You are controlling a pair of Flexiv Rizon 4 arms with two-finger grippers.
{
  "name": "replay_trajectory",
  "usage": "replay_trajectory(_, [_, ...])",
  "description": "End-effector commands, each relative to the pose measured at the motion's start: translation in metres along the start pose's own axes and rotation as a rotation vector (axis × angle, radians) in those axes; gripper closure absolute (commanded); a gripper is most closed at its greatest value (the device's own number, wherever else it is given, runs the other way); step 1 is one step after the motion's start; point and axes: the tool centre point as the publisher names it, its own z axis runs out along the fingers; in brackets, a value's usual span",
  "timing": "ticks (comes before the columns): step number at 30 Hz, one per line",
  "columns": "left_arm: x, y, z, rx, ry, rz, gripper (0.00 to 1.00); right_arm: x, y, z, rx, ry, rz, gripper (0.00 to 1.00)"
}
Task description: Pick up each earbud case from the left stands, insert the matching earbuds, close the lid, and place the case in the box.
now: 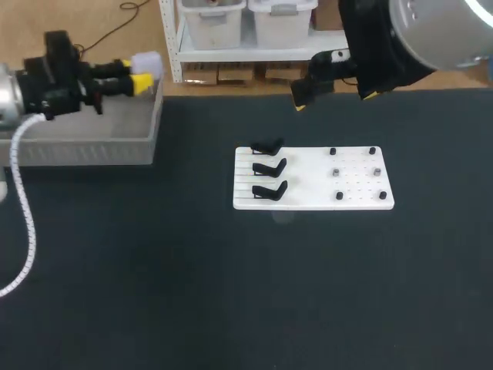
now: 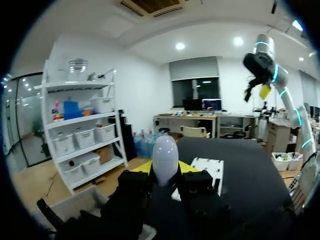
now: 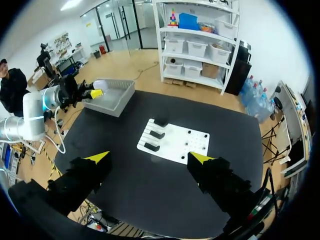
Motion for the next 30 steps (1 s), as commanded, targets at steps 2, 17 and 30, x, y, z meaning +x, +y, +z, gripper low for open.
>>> replay_trajectory(2, [0.024,0.05,-0.008,-0.187,0.036,-0.038,1.0,0.003,-0.001,0.0,0.0,-0.059,0.001,0.0])
replay_trajectory(17, [0.1,0.157,-0.015,-0.338,0.193,-0.164,1.0,0.003,-0.001,0.0,0.0,-0.059,0.001,0.0])
replay_trajectory(30, [0.098,0.155,-0.025,-0.343,0.214,-0.164,0.0,0.003,-0.001,0.0,0.0,-0.059,0.001,0.0])
